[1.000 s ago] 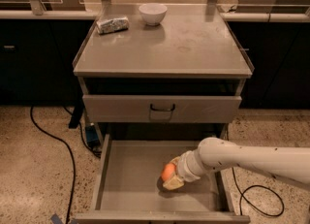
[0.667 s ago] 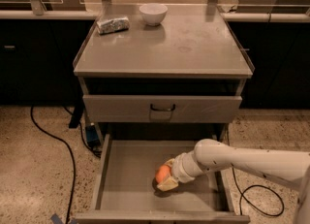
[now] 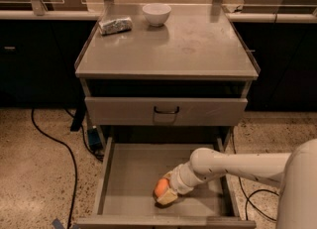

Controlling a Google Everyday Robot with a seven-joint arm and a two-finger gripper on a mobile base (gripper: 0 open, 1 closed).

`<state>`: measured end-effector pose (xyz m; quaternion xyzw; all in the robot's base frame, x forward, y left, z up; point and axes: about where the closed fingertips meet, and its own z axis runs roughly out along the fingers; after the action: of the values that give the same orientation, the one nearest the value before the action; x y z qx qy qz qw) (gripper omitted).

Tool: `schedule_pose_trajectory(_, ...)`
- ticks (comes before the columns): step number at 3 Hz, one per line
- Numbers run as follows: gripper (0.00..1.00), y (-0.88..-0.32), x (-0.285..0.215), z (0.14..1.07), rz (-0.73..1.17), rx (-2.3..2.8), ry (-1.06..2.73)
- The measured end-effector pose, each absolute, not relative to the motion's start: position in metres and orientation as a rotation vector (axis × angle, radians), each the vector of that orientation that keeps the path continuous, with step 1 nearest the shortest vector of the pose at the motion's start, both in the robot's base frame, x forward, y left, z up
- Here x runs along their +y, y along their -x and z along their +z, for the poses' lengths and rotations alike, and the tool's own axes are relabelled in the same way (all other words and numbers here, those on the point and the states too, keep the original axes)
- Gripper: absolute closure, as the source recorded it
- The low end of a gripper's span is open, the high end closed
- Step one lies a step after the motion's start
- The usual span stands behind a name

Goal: Place orange into middle drawer

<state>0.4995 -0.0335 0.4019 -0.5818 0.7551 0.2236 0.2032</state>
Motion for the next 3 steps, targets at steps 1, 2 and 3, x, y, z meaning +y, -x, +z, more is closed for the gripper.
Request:
schedule_pose_trajectory(1,1.00,-0.4868,-0.0384,0.3861,0.613,2.155,1.646)
schedule_pose_trajectory(2,1.00,-0.4853,-0.0389,0.3847,0.613,2.161,1.648)
schedule_pose_trajectory(3,1.00,-0.4846,-0.0385,0.3868,0.594,2.156,1.661)
